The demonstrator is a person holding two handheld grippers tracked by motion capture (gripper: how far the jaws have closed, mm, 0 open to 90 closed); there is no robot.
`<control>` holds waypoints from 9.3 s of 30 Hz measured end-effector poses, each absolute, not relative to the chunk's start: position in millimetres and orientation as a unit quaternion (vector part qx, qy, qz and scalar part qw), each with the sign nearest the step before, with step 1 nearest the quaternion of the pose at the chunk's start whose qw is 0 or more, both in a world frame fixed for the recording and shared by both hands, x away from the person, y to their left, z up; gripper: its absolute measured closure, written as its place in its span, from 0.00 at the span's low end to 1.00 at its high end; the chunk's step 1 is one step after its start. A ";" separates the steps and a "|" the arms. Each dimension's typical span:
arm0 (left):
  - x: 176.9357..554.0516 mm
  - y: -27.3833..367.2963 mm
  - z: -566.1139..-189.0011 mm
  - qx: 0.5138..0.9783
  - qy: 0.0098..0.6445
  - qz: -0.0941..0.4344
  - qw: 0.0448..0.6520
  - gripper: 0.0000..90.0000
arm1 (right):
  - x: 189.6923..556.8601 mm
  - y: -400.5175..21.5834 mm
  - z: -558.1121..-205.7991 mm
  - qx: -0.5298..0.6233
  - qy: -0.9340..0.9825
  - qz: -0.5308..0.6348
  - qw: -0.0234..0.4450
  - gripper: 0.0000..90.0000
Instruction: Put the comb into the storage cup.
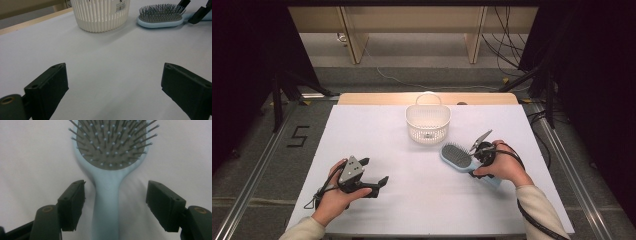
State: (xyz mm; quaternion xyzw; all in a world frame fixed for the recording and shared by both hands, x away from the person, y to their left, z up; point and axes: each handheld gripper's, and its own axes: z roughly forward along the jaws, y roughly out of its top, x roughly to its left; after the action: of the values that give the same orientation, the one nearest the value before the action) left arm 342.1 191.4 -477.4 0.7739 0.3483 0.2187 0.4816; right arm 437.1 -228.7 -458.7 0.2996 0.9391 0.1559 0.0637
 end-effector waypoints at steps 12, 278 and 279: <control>342.1 191.5 -477.3 0.773 0.349 0.218 0.482 0.07 | 442.1 -220.0 -459.9 0.299 0.944 0.127 0.054 0.40; 341.7 193.7 -476.2 0.768 0.355 0.220 0.485 0.09 | 410.0 -251.0 -416.3 0.367 0.811 0.397 0.224 0.79; 341.7 193.7 -476.1 0.768 0.355 0.220 0.485 0.09 | 410.0 -251.1 -416.0 0.368 0.810 0.398 0.224 0.79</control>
State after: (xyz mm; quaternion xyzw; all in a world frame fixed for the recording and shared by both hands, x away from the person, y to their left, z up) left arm 341.7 193.7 -476.1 0.7679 0.3552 0.2202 0.4854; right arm 410.0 -251.1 -416.0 0.3675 0.8103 0.3979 0.2236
